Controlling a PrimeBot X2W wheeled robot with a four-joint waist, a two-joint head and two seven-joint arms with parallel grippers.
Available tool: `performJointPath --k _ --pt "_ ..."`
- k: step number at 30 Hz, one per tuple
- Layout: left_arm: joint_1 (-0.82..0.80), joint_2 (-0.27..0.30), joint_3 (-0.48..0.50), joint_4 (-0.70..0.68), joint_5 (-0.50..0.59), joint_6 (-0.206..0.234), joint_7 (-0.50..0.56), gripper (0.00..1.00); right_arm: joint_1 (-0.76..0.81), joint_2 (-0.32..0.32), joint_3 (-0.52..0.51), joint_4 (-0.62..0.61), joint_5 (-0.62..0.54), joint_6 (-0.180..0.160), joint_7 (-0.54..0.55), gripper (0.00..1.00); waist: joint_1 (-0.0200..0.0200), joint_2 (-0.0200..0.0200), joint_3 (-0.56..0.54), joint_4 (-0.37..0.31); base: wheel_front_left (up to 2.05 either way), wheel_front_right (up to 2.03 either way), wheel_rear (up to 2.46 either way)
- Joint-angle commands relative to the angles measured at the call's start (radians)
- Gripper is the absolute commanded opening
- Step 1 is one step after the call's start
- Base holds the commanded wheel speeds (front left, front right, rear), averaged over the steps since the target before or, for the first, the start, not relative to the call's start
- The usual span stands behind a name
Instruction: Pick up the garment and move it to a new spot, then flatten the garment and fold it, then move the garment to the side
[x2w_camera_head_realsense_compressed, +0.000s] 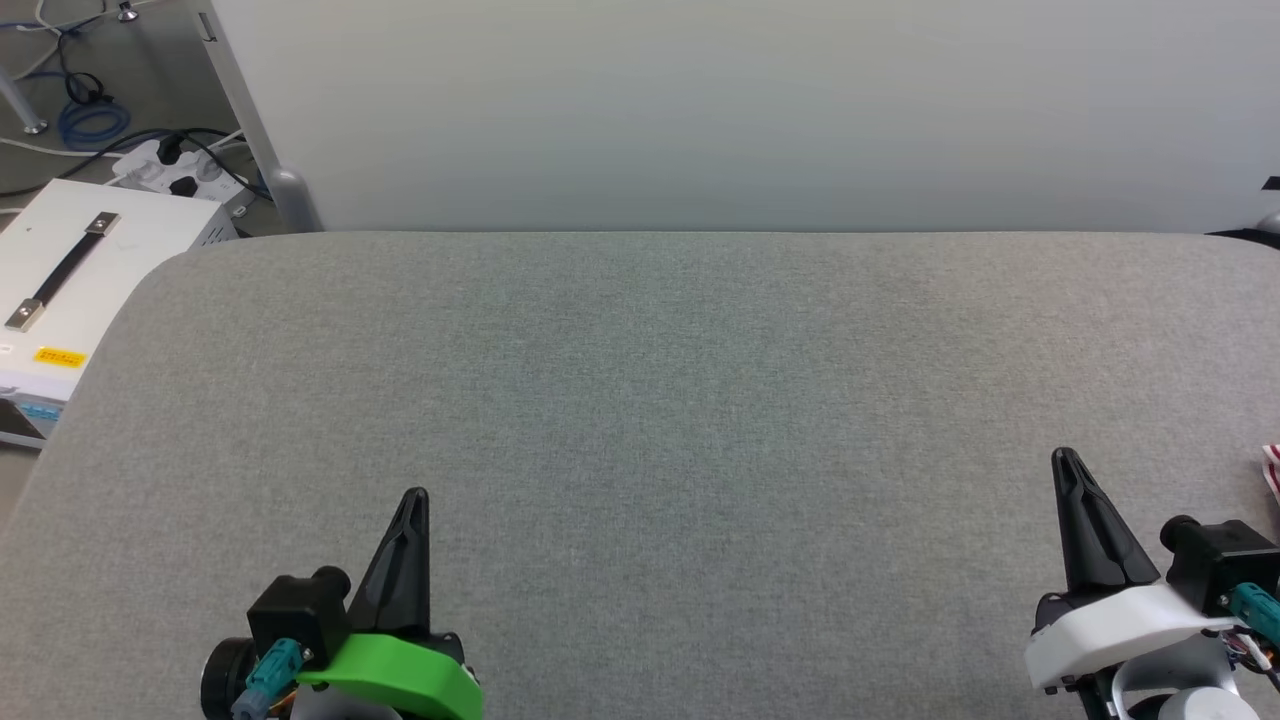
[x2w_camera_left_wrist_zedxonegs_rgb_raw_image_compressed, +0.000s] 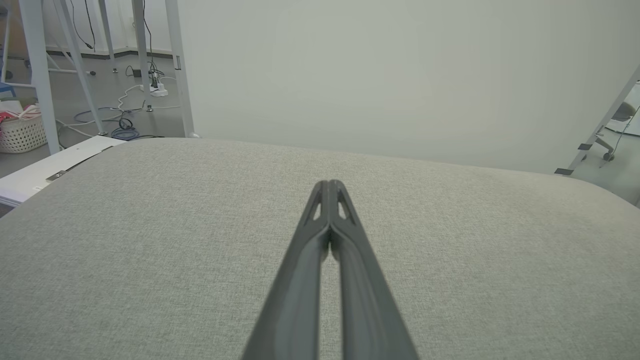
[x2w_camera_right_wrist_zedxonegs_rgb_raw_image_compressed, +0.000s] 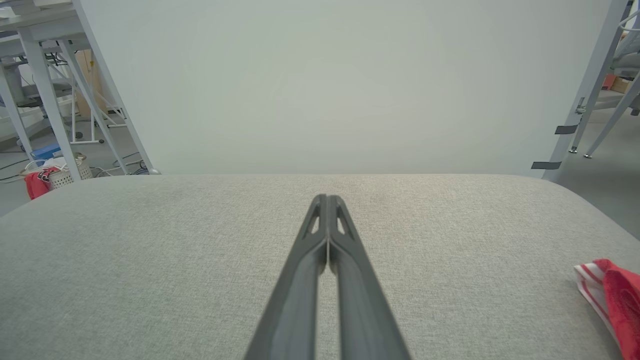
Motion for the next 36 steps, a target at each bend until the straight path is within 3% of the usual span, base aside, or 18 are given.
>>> performJointPath --k 1,36 --pt "-0.012 -0.002 0.006 -0.006 0.014 0.007 0.007 0.0 -0.004 0.005 0.003 -0.006 -0.016 0.0 0.007 0.0 0.0 0.0 0.0 0.0 0.0 0.0 0.0" --pt "-0.029 -0.005 0.021 -0.03 0.084 0.037 0.077 0.0 -0.01 0.019 0.012 -0.019 -0.077 0.0 0.06 0.0 0.0 0.0 0.003 -0.01 0.0 0.0 0.0"
